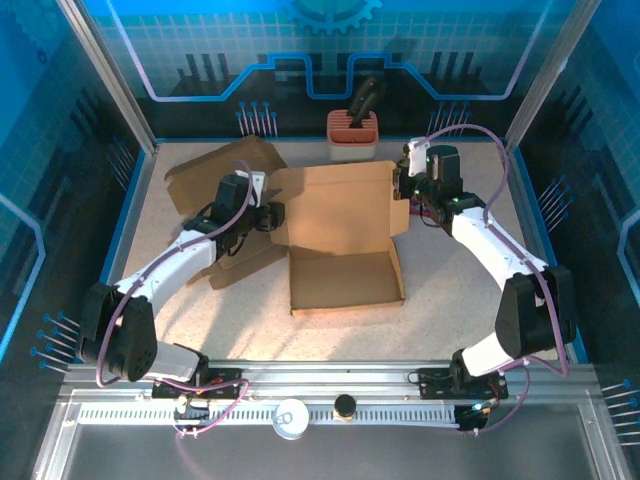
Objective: Fold the paper box
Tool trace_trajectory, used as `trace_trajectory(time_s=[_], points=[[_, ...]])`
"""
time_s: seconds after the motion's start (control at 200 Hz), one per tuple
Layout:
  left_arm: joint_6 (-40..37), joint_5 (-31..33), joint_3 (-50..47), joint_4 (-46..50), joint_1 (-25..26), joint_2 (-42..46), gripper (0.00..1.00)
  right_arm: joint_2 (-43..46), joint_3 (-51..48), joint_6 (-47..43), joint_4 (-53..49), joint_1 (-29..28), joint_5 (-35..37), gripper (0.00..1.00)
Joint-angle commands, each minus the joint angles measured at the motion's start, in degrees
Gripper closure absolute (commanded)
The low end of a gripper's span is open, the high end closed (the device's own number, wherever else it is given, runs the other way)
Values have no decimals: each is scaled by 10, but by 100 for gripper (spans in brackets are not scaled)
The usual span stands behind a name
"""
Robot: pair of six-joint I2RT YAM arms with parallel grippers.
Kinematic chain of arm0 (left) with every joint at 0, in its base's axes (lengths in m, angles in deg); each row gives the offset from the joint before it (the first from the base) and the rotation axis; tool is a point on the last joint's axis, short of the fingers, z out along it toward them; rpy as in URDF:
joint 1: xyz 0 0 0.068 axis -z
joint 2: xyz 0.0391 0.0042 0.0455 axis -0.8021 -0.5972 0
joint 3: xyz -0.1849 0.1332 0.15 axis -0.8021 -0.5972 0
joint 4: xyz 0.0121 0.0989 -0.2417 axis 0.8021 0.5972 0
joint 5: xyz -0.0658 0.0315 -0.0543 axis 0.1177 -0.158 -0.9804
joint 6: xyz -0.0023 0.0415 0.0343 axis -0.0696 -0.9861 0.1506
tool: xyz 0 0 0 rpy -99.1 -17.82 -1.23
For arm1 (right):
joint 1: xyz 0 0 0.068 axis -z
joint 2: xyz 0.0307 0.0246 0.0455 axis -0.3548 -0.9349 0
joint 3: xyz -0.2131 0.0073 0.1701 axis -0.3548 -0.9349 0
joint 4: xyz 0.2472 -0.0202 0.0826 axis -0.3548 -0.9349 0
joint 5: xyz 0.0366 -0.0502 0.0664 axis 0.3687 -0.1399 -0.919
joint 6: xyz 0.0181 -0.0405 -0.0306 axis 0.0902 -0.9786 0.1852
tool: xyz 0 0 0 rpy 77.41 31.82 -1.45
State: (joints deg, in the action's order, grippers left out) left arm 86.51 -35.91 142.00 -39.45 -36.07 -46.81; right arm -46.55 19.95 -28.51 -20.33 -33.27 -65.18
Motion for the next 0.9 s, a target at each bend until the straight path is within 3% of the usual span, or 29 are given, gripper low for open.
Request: trace_trajectory(time_s=[0.0, 0.305, 0.655, 0.795, 0.895], points=[[-14, -14, 42, 14, -2, -33, 36, 18, -6, -2, 23, -11, -4, 100], [-24, -17, 74, 32, -2, -59, 52, 18, -11, -2, 27, -12, -5, 100], [-20, 5, 80, 36, 10, -55, 80, 21, -19, 0, 33, -16, 2, 100], [-21, 15, 84, 51, 10, -47, 77, 23, -19, -1, 32, -17, 5, 100], [-24, 3, 94, 63, 10, -47, 85, 22, -18, -2, 32, -16, 5, 100]])
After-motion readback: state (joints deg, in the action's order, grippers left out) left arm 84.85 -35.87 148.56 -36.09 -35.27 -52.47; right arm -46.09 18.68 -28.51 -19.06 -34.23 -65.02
